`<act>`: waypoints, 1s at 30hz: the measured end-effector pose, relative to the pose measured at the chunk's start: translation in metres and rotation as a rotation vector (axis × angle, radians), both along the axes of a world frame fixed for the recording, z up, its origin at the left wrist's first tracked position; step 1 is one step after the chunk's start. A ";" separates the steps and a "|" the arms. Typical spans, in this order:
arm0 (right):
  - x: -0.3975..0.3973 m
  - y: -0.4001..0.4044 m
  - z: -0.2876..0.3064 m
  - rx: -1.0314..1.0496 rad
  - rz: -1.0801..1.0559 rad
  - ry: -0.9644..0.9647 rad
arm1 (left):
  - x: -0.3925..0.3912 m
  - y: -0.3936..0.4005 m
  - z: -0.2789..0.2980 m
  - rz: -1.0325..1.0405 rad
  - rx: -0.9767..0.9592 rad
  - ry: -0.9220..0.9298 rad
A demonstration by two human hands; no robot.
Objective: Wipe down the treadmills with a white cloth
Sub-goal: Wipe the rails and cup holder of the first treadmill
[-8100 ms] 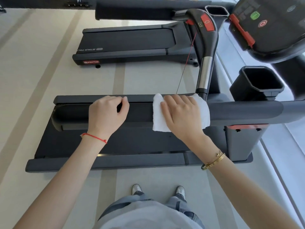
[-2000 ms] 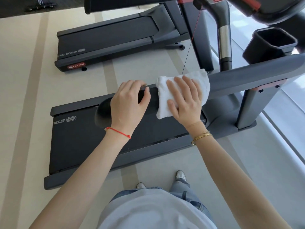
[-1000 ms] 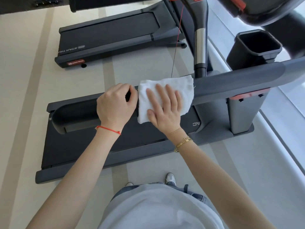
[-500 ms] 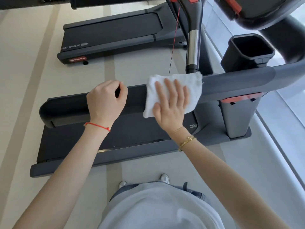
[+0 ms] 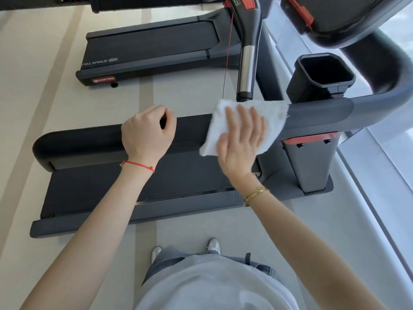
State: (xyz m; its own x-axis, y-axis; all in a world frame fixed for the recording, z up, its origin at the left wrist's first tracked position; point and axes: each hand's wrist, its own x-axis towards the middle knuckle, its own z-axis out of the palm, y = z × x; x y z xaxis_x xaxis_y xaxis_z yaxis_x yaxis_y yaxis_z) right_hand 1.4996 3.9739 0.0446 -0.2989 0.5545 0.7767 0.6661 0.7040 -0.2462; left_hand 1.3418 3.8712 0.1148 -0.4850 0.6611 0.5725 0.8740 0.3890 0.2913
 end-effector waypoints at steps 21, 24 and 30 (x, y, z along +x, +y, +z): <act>-0.014 -0.012 0.002 0.073 0.090 -0.048 | 0.002 -0.003 0.001 -0.007 0.008 0.017; 0.007 0.005 0.002 0.161 0.159 -0.150 | 0.002 -0.001 0.003 -0.029 -0.019 0.012; 0.052 0.041 0.010 0.050 -0.032 -0.035 | 0.010 0.009 0.012 -0.134 -0.148 -0.051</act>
State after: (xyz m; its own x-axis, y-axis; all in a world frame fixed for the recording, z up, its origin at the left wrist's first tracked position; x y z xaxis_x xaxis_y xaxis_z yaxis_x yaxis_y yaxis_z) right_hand 1.5511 4.0145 0.0544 -0.3092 0.5249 0.7930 0.6957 0.6934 -0.1876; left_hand 1.3523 3.8800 0.1267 -0.4132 0.7965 0.4415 0.9063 0.3123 0.2848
